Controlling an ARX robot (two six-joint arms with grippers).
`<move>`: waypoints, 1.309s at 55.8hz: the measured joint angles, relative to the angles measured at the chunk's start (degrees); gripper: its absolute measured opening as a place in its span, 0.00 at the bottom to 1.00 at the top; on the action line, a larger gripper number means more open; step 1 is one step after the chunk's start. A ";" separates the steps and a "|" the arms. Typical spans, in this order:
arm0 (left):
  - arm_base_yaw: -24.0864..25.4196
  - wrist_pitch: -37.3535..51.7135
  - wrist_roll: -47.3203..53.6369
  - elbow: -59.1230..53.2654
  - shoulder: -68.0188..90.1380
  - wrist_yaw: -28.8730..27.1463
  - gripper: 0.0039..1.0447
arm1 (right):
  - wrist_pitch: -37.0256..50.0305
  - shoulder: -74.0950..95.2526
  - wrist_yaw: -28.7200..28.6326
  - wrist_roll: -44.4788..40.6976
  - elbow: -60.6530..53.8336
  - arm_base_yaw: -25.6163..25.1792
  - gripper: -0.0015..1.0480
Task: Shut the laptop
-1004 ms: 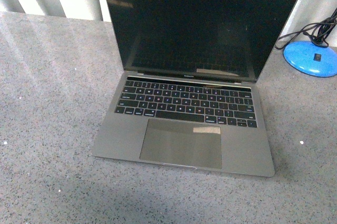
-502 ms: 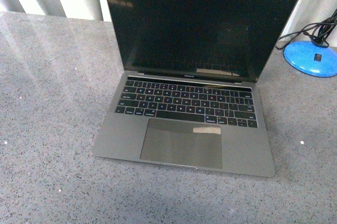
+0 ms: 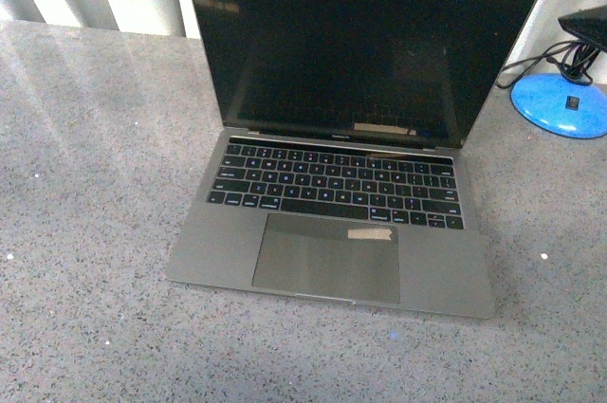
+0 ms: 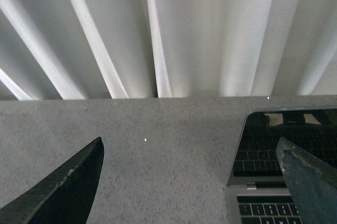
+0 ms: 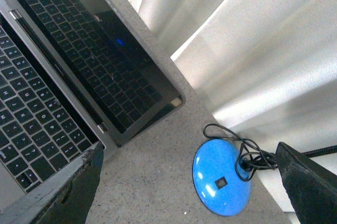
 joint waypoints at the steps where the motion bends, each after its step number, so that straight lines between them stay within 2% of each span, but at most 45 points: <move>1: 0.07 -0.04 0.31 0.90 0.74 0.37 0.94 | -0.24 0.33 0.04 0.00 0.70 0.07 0.90; 7: 0.20 -0.87 1.68 5.11 3.93 1.60 0.94 | -1.11 1.88 0.50 0.09 3.61 0.39 0.89; 9: 0.20 -1.29 1.97 6.27 4.74 2.12 0.93 | -1.51 2.34 0.57 0.13 4.57 0.50 0.83; 12: 0.09 -1.88 3.08 8.07 5.99 2.71 0.86 | -1.77 2.67 0.42 0.11 5.44 0.68 0.75; 17: -0.39 -2.67 4.61 10.84 8.04 3.72 0.71 | -2.40 2.82 0.24 -0.20 6.49 0.98 0.61; 26: -3.17 -5.31 8.81 16.20 12.37 7.87 0.33 | -5.77 4.39 -2.10 -1.64 10.16 2.05 0.23; 33: -4.79 -6.93 12.07 19.04 15.32 9.88 0.09 | -7.67 6.16 -3.72 -1.62 12.70 2.45 0.01; 34: -5.05 -7.32 12.61 19.71 16.00 9.94 0.04 | -7.78 6.62 -4.07 -1.64 13.40 2.47 0.01; 35: -5.22 -7.63 12.76 20.06 16.31 9.99 0.03 | -7.98 6.99 -4.15 -1.57 13.90 2.49 0.01; 50: -5.68 -12.26 17.84 25.51 19.45 12.39 0.03 | -9.99 12.76 -4.98 -1.77 19.47 2.54 0.01; 73: -5.16 -15.65 20.70 28.44 22.47 14.60 0.03 | -9.94 15.43 -5.18 -1.29 20.74 3.48 0.01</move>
